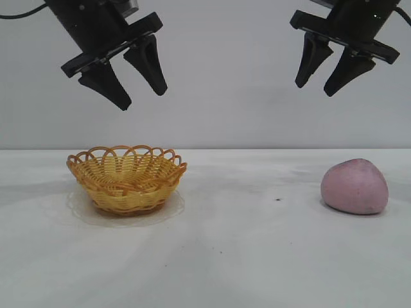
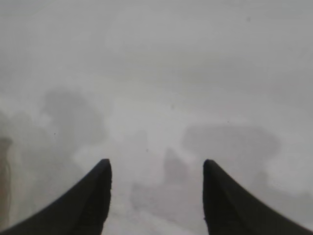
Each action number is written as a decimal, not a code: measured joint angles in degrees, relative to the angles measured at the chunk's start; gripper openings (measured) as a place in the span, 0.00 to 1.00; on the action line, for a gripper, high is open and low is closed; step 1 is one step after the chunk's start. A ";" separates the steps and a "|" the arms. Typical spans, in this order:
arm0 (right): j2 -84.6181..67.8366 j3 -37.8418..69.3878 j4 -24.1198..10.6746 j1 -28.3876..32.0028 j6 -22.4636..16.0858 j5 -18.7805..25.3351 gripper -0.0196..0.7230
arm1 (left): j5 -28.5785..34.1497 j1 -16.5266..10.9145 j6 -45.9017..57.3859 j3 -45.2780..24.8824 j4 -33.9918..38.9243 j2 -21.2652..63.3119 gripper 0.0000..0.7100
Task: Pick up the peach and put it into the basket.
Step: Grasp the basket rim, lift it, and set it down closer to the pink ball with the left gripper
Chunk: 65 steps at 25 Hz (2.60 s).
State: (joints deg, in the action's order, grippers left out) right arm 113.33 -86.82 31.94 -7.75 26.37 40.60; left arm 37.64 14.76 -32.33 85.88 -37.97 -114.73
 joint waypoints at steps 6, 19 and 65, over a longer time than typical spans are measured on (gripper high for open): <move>0.00 0.00 0.00 0.00 0.00 0.00 0.55 | 0.00 0.00 0.00 0.00 0.00 0.00 0.64; 0.00 0.00 -0.10 0.00 0.34 0.00 0.55 | 13.09 0.00 -1.11 8.95 21.54 0.00 0.64; 0.00 0.00 -0.76 0.00 1.41 1.95 0.55 | 26.92 0.00 -14.64 25.95 24.87 -21.31 0.15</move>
State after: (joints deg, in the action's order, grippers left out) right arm 113.33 -86.82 31.18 -7.75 27.78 42.56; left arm 64.57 14.76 -46.97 111.84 -13.10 -136.04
